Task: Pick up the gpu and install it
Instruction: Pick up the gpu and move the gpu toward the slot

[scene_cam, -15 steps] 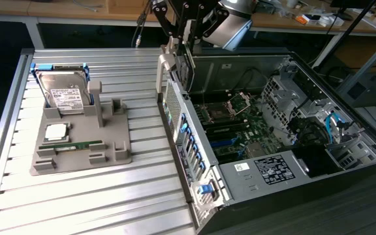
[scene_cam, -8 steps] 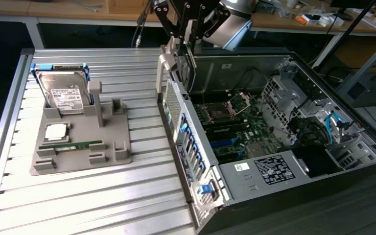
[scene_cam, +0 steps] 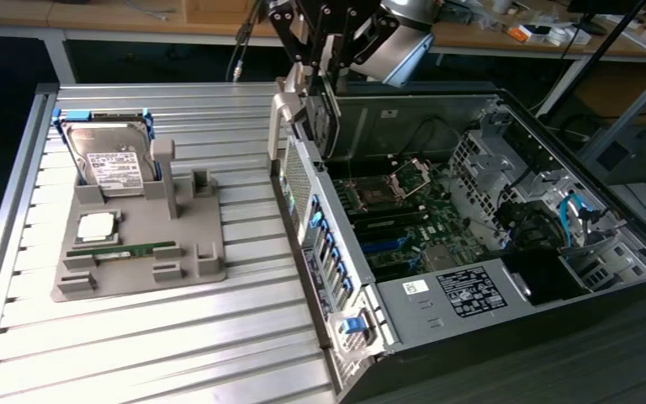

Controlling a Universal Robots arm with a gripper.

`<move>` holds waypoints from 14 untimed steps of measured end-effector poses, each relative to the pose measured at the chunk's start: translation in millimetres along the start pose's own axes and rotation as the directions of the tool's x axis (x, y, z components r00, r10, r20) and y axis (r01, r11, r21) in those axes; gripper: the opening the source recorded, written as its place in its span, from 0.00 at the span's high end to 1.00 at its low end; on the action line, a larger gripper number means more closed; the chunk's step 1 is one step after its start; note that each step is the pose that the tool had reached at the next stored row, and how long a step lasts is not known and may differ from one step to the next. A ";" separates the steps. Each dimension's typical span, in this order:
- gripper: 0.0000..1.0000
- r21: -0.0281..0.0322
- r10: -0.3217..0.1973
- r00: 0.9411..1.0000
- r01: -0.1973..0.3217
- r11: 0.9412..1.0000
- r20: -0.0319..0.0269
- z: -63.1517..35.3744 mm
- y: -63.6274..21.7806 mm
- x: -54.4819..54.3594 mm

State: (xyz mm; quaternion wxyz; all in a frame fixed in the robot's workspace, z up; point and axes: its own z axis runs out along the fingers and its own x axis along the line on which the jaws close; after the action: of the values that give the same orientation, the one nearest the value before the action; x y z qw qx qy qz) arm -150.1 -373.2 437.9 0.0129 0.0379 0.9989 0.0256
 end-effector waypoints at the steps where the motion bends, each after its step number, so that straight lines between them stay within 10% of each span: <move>1: 0.73 0.000 0.000 1.000 0.000 1.000 0.000 0.0 0.0 -0.7; 14: 0.73 0.000 0.000 1.000 0.000 1.000 0.000 0.4 0.6 -7.6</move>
State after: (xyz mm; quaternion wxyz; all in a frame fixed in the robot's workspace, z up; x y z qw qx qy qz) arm -142.4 -373.3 437.7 0.0129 0.0379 0.9989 0.0256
